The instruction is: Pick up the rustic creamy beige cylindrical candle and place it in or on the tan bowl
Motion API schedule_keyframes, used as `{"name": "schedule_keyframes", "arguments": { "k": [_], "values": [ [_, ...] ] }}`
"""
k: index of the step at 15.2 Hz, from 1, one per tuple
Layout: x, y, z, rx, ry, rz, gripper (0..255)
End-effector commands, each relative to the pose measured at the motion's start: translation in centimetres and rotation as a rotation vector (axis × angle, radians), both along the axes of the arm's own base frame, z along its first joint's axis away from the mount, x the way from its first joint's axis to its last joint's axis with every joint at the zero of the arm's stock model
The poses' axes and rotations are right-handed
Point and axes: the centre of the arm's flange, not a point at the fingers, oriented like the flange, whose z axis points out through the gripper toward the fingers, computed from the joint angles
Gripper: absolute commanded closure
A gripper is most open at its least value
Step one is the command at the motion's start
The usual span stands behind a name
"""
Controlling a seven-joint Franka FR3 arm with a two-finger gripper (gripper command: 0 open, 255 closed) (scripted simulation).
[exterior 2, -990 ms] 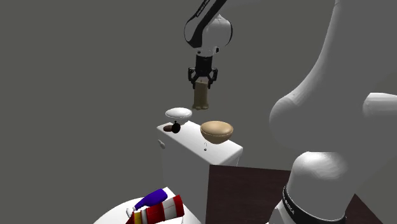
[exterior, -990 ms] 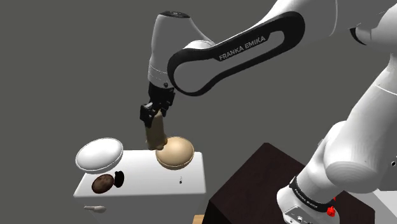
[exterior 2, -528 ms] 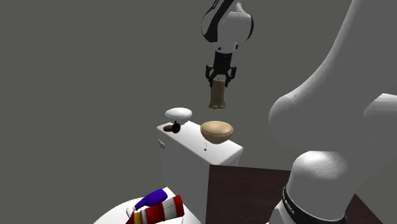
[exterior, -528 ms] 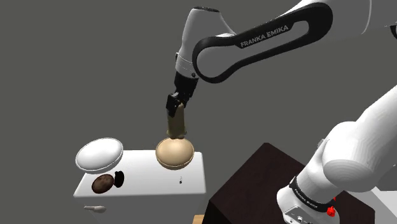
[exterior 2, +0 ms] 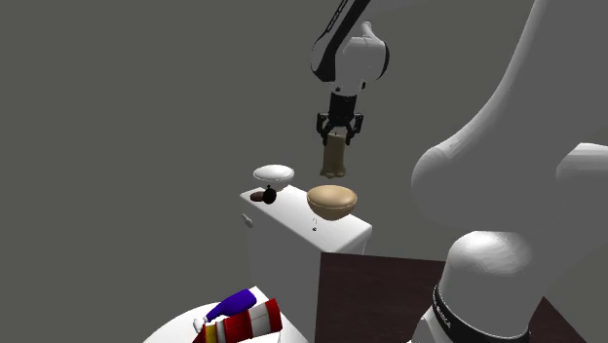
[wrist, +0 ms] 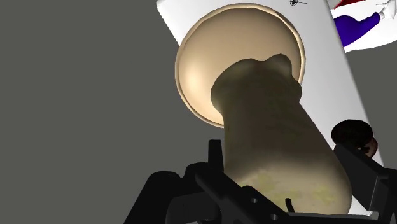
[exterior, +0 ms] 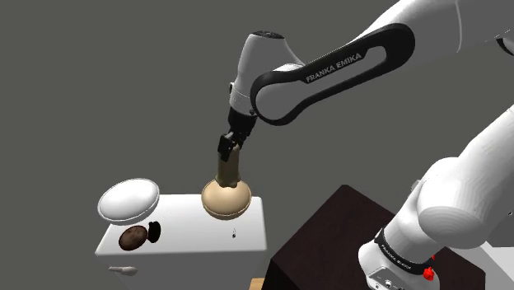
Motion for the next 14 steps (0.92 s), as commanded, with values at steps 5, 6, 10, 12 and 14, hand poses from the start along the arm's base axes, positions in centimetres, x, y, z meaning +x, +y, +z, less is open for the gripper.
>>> {"name": "schedule_keyframes", "arguments": {
  "k": [5,6,10,12,14],
  "values": [
    [0.0,0.0,-3.1,0.000,-0.001,0.000,255],
    [0.0,0.0,-3.6,0.000,-0.001,0.000,255],
    [0.0,0.0,-5.7,0.000,-0.001,0.000,255],
    [0.0,0.0,-6.6,0.000,-0.001,0.000,255],
    [0.0,0.0,-6.6,0.000,-0.001,0.000,255]
  ]
}}
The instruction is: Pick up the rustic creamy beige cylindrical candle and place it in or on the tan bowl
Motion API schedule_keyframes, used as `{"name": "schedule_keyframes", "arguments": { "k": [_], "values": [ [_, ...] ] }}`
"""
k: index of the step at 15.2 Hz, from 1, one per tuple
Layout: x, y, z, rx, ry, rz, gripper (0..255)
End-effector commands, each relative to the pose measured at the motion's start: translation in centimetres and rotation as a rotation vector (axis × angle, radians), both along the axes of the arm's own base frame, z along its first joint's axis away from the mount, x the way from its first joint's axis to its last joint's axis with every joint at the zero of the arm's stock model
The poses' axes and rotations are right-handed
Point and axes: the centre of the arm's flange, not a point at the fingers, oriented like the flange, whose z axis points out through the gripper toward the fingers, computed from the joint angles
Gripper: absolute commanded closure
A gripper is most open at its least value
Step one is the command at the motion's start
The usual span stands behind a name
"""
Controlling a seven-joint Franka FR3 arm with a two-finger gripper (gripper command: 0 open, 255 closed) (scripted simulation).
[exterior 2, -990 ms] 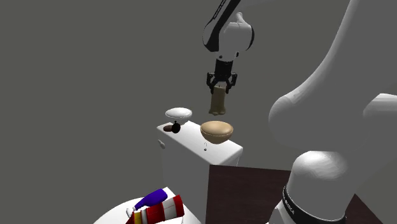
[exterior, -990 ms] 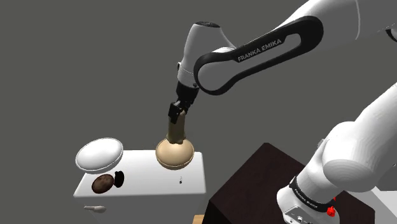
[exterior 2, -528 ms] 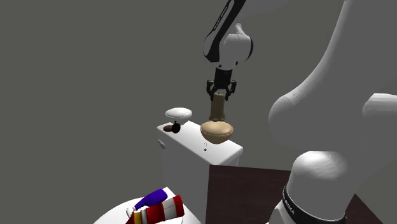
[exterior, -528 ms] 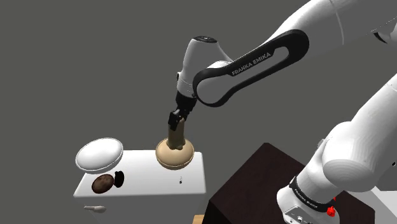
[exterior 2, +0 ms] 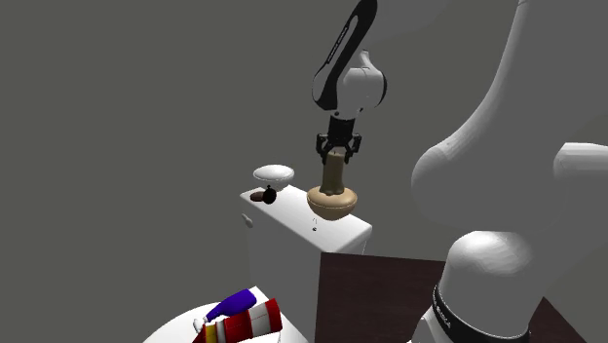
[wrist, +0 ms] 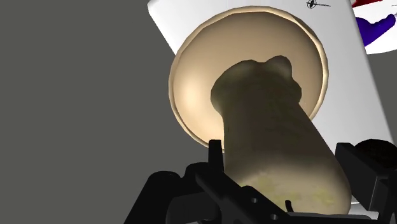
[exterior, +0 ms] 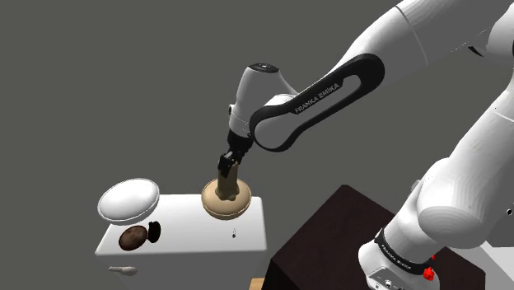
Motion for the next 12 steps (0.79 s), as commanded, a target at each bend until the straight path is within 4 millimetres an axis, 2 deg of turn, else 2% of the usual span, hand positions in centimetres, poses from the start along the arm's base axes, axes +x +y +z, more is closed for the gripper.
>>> {"name": "schedule_keyframes", "arguments": {
  "k": [1,5,6,11,12],
  "values": [
    [0.0,0.0,-0.1,0.000,-0.001,0.000,255],
    [0.0,0.0,-0.1,0.000,-0.001,0.000,255],
    [0.0,0.0,-0.1,0.000,-0.001,0.000,0],
    [0.0,0.0,-0.1,0.000,-0.001,0.000,0],
    [-0.3,-0.1,1.2,0.000,-0.001,0.000,0]
  ]
}}
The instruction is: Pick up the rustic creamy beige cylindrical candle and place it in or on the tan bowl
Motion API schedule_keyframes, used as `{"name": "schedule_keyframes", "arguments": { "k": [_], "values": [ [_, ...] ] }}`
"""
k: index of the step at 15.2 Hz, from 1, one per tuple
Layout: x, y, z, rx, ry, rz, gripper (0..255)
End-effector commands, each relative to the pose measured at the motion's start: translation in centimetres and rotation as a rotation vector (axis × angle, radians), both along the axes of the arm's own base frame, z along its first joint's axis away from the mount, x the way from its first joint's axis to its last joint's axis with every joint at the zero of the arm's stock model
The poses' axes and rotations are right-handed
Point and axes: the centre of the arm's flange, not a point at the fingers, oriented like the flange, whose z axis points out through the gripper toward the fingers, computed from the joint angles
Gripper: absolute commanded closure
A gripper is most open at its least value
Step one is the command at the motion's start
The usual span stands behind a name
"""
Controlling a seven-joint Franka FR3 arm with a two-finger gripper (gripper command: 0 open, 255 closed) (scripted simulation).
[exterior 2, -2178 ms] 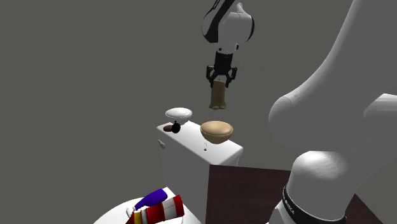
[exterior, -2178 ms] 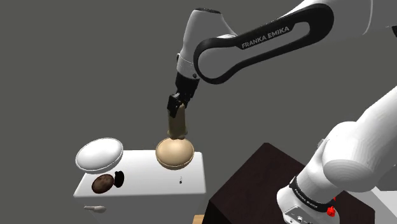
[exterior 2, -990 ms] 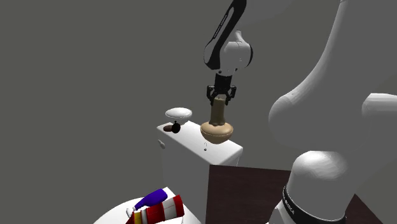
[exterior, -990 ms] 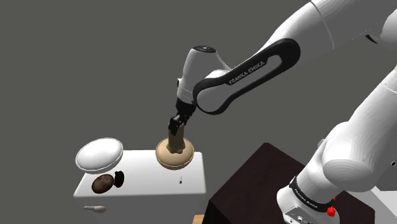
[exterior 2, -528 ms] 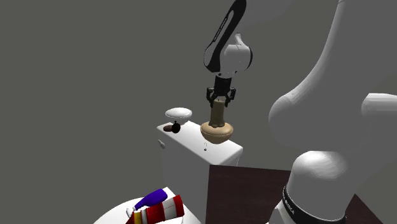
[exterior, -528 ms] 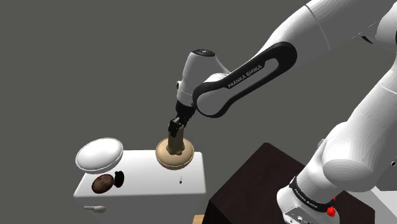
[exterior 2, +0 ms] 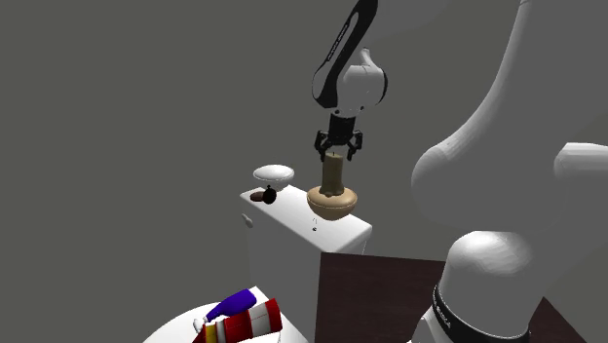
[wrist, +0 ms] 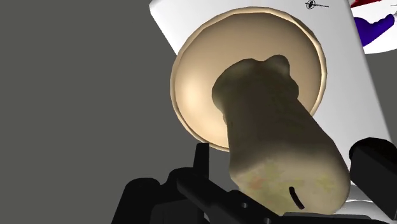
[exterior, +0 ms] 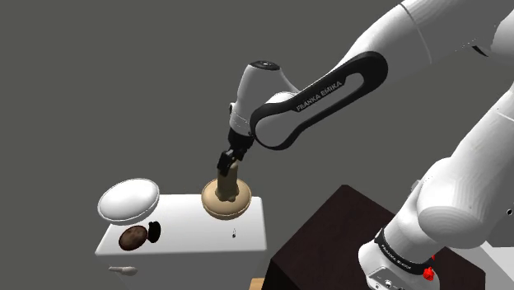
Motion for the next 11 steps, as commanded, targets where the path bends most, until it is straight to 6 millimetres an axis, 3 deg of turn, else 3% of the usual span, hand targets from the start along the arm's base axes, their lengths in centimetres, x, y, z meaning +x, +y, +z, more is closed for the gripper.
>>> {"name": "schedule_keyframes", "arguments": {
  "k": [1,3,11],
  "values": [
    [-0.4,-0.1,1.9,0.000,0.000,0.000,0],
    [-0.8,-0.3,4.3,0.000,0.000,0.000,0],
    [-0.8,-0.3,4.3,0.000,0.000,0.000,0]
  ]
}}
